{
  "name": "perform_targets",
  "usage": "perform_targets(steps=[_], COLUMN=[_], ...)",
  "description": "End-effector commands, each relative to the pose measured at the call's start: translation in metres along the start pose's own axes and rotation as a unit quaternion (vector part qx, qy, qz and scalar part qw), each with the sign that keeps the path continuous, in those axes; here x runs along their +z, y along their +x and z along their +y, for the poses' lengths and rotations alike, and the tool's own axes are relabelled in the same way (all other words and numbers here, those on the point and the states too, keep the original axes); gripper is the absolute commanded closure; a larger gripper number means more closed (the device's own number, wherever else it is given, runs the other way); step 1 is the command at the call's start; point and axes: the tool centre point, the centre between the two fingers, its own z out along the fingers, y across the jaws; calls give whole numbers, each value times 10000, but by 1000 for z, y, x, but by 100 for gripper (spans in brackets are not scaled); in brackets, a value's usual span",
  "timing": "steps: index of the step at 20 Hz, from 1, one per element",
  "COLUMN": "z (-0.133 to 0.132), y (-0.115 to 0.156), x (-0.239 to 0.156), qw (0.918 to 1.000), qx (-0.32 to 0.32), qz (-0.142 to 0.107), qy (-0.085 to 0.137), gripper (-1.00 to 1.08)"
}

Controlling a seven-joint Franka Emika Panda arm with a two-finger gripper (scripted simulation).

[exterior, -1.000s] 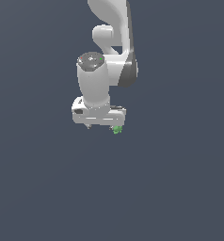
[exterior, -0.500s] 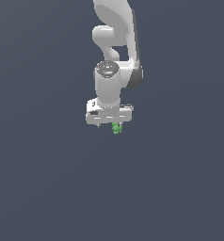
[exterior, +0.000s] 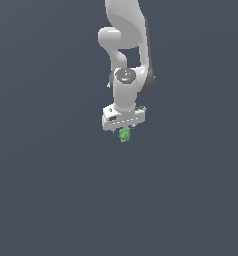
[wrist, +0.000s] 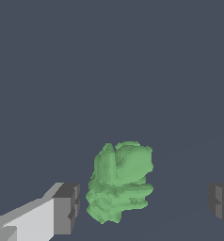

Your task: Pick up the object and move it to a goal position.

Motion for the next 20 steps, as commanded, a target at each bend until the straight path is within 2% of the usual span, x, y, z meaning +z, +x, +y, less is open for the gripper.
perform_targets(steps=[1, 12, 20], z=[-7, -12, -13], y=[-6, -12, -13], x=[5, 13, 46], qw=[9999, 9997, 9997], qx=[-142, -249, -264], qz=[1, -4, -2], qy=[0, 2, 3], gripper=[-92, -92, -92])
